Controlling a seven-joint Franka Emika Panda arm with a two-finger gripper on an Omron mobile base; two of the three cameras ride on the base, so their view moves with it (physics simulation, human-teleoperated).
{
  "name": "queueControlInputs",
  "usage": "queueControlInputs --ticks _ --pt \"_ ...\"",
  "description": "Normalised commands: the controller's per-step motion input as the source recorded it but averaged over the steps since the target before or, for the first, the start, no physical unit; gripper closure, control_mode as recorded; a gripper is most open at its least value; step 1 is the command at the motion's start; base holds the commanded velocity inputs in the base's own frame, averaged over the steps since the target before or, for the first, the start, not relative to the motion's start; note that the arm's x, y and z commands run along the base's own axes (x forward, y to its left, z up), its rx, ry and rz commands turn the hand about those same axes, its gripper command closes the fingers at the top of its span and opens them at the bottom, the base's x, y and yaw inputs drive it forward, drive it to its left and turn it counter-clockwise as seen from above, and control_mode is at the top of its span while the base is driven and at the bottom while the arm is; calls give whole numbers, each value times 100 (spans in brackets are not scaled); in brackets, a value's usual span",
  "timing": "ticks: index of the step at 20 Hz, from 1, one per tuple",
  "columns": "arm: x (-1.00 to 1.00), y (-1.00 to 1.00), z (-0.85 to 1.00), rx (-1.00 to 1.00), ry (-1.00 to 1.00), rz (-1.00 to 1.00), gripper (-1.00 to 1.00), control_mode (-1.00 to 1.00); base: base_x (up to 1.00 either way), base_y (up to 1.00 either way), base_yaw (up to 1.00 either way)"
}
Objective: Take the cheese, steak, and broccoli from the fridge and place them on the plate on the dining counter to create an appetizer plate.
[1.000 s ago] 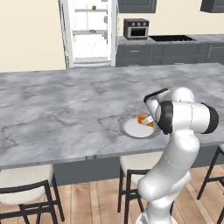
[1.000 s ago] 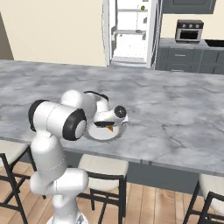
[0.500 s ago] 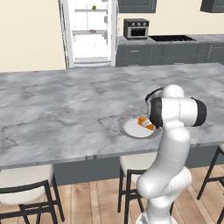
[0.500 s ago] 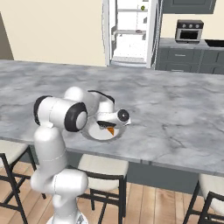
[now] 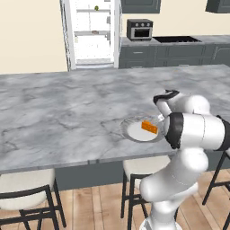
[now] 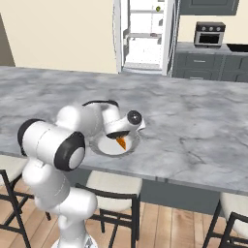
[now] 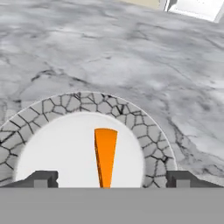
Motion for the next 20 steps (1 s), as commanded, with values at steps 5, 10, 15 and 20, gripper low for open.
queueControlInputs --ticks 5,10,15,20 --pt "-33 0 100 -8 9 -20 -100 -100 0 0 0" --pt "-76 4 100 0 -9 -34 -100 -100 0 0 0" --pt "-100 39 95 1 -20 -32 -100 -100 0 0 0" --pt "-100 35 43 13 -31 -29 -100 -100 0 0 0"
